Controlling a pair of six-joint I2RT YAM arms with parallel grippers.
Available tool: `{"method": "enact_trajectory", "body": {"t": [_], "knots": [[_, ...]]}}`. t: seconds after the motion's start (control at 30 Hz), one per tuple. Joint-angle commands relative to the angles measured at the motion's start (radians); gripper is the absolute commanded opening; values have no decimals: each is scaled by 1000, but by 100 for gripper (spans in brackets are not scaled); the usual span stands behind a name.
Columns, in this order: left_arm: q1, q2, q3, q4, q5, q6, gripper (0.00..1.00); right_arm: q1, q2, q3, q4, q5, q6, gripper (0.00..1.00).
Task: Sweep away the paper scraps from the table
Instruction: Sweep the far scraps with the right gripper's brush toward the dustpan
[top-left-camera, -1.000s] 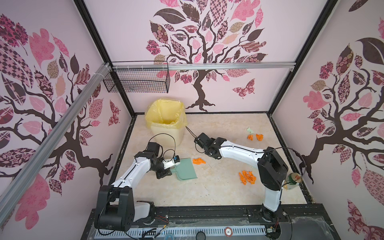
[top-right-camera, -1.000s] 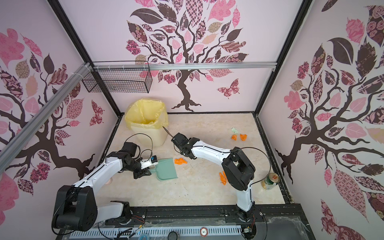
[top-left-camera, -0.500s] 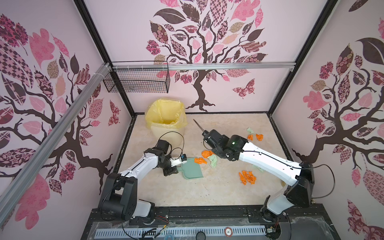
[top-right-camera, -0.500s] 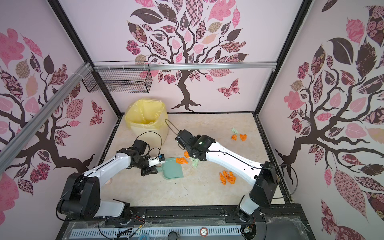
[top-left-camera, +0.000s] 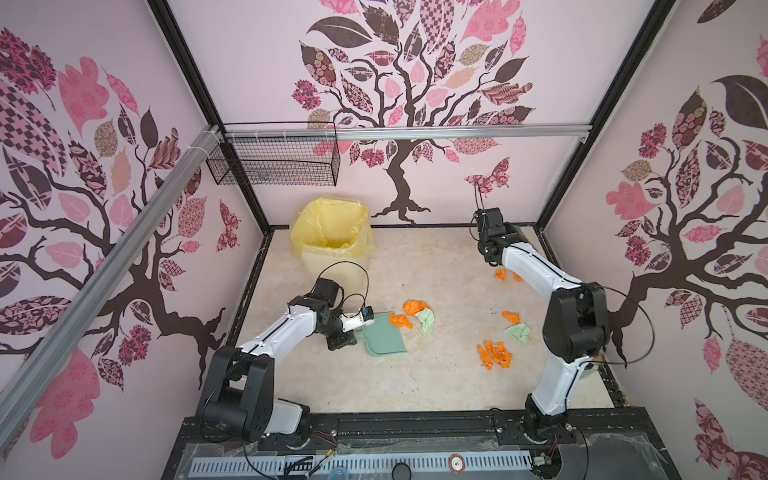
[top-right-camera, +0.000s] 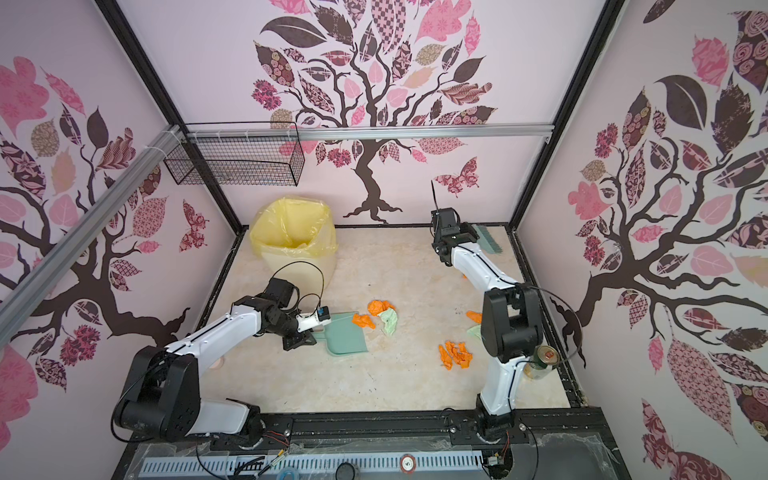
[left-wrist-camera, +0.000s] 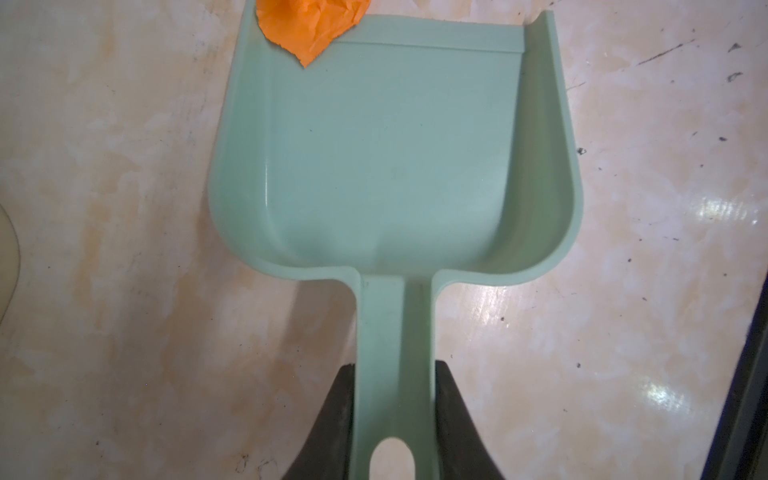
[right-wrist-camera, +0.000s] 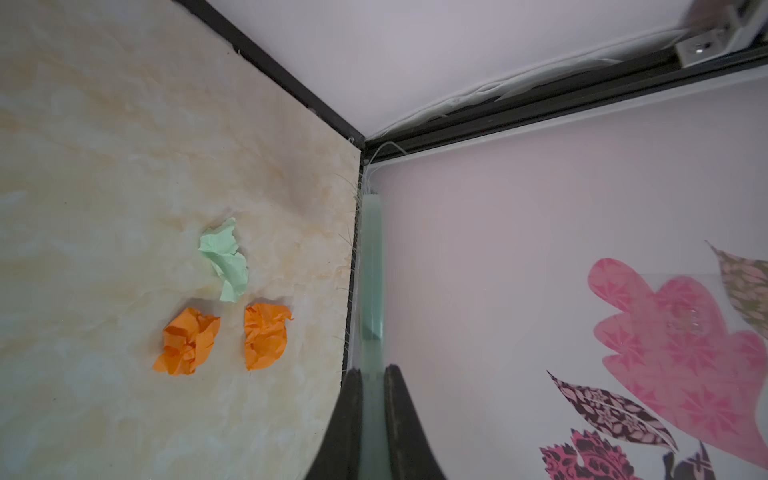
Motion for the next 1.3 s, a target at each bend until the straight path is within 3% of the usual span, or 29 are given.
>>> {"method": "enact_trajectory", "body": {"t": [0.0,0.3,0.43,0.57,1.0,1.27], "knots": [[-3,-9,-22,5,-12,-15,0,-8,100,38,35,23,-17,0],[-2,-2,-28,17,-14,-3,0,5,107,-98,-11,4,93,0],[-2,10,-25,23,-9,-7,0,56,24,-209,-3,-50,109,0],[-2,13,-16,23,-7,-13,0,126,-26,-231,-119,-103,197,0],[-2,-20,-20,4,-14,-22,0,506,-172,-268,-437,-186,488,0],[-5,12,8,8,-6,-46,0,783,-140,-117,-649,-209,673,0]]}}
